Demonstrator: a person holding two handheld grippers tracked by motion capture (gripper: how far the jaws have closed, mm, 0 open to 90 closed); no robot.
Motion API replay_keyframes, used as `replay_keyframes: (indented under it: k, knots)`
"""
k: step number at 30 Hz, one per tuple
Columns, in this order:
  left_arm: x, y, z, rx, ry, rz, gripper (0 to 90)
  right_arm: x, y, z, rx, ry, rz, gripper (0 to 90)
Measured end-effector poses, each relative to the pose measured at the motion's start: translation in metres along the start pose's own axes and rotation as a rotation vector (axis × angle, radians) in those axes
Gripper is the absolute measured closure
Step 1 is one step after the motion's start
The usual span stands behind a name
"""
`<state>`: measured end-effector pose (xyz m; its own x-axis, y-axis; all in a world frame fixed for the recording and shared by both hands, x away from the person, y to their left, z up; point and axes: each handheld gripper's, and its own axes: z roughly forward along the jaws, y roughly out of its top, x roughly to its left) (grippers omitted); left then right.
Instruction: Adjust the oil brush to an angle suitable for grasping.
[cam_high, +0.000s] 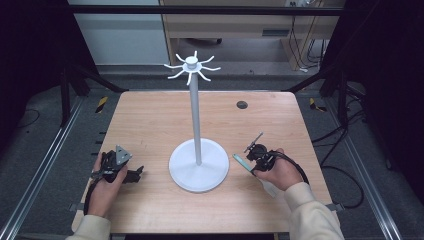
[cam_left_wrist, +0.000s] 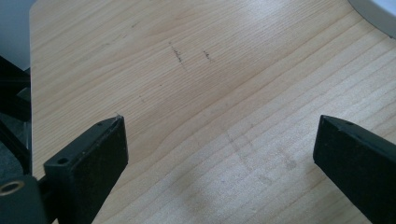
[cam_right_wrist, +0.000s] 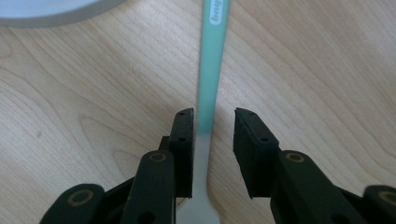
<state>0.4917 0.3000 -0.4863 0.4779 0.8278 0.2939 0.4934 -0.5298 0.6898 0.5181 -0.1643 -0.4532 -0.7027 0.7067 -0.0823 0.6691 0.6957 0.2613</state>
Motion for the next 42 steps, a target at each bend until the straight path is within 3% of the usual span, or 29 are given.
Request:
replay_keyframes:
  k: [23,42]
  knots:
    - [-0.001,0.000,0.000,0.004,-0.001,0.005,2.7,-0.001,-0.001,0.012,0.036,0.021,-0.025,81.2]
    - [-0.001,0.000,0.000,0.005,0.000,0.008,2.7,-0.002,0.001,0.014,0.054,0.041,0.006,80.5]
